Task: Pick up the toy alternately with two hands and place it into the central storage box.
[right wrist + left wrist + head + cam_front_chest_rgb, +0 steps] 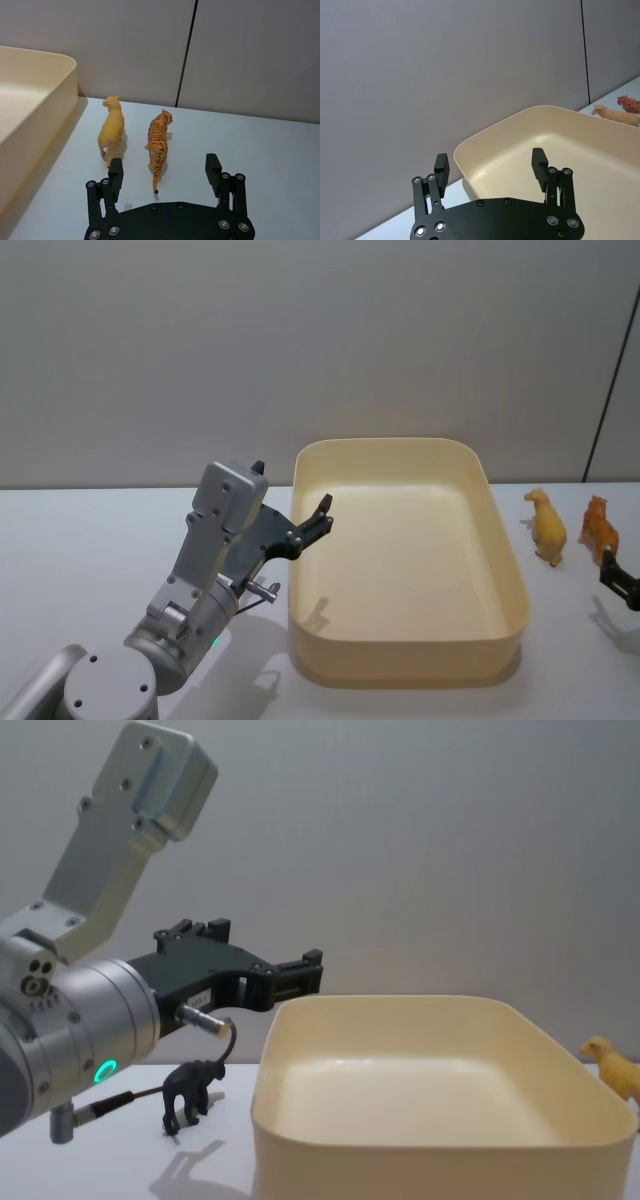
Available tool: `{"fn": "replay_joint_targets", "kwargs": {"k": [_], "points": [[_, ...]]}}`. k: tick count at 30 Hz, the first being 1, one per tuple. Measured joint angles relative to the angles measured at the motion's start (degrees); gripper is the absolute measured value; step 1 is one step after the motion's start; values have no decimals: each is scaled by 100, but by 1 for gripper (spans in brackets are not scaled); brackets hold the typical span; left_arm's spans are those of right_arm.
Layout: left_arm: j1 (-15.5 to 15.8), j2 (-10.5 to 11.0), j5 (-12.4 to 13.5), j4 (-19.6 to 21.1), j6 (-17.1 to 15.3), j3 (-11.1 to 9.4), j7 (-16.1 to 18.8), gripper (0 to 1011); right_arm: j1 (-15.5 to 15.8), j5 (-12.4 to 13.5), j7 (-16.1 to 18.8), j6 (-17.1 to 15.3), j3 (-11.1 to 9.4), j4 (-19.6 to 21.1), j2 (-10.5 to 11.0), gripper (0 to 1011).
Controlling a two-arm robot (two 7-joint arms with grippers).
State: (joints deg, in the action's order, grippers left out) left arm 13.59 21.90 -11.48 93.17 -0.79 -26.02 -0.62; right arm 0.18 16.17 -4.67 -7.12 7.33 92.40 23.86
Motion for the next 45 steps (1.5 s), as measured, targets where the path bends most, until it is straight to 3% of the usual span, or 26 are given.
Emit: {"fn": "replay_joint_targets", "kwargs": {"k": [12, 18, 27, 37, 39, 45], "points": [[0, 0, 0, 0, 0, 0, 0, 1001, -699, -370, 69, -24, 145, -981, -318, 1001], [0, 0, 0, 0, 0, 0, 0, 1001, -1194, -614, 145, 81, 251, -1689, -538, 1001], [0, 0, 0, 0, 0, 0, 0, 1002, -1679, -872, 185, 259, 354, -2432, -750, 989], [0, 0, 0, 0, 0, 0, 0, 1002, -1983, -1033, 204, 380, 416, -2896, -882, 760], [0, 0, 0, 0, 0, 0, 0, 1001, -2023, -1052, 207, 396, 425, -2959, -899, 663], [0, 0, 0, 1, 0, 0, 0, 1002, -2094, -1089, 210, 426, 437, -3066, -929, 503]]}}
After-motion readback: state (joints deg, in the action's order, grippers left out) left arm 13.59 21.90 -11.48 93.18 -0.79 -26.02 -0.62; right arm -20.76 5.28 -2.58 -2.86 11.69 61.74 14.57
